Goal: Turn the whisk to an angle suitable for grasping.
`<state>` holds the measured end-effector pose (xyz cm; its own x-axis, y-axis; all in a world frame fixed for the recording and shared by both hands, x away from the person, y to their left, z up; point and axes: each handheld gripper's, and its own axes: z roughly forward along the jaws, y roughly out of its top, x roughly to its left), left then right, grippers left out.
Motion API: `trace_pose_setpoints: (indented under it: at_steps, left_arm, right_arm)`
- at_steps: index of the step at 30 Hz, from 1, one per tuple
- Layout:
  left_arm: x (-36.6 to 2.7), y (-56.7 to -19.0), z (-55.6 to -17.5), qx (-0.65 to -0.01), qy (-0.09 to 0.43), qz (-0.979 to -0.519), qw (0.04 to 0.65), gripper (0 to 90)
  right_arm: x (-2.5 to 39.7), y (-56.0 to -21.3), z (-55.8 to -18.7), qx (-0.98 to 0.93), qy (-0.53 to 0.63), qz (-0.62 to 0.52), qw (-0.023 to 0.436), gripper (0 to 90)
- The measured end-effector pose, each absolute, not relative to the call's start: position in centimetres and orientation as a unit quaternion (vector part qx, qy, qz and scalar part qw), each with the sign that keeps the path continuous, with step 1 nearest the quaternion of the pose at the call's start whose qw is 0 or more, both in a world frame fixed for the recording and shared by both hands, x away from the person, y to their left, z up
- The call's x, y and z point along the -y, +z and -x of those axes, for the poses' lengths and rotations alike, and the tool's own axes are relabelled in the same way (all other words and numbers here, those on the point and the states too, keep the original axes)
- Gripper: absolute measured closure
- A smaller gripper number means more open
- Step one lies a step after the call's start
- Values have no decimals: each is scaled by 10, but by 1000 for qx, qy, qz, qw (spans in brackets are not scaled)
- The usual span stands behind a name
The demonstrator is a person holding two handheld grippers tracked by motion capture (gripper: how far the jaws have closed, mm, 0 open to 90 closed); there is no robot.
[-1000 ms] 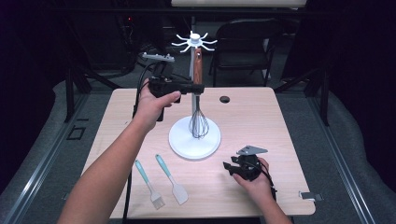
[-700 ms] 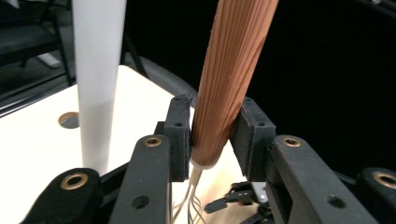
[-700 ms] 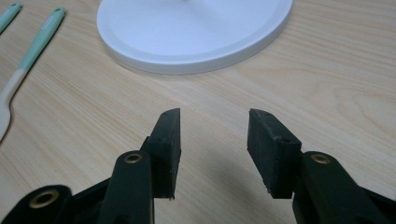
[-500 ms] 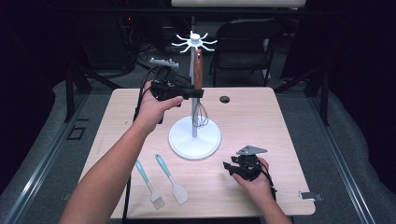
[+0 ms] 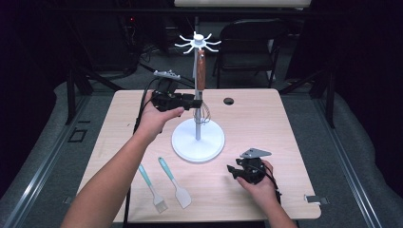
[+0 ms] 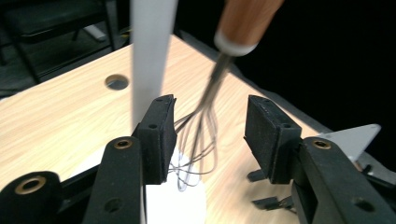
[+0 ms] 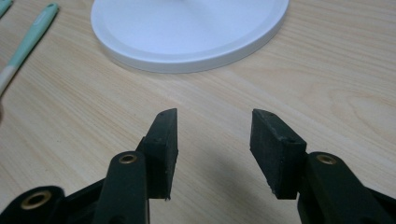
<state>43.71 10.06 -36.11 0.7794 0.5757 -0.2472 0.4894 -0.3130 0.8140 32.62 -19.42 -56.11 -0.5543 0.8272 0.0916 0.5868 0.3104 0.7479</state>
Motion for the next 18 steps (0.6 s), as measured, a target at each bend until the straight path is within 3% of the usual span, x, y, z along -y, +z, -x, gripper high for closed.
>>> trace_pose_setpoints:
  at_steps: [8,18]
  left_arm:
    - [-122,-383,-423,-347,62,-809,470,519]
    - [-141,-411,-399,-354,92,-817,447,490]
  right_arm:
    - [194,-561,-326,-790,382,-442,190,449]
    - [192,-558,-323,-796,378,-434,189,501]
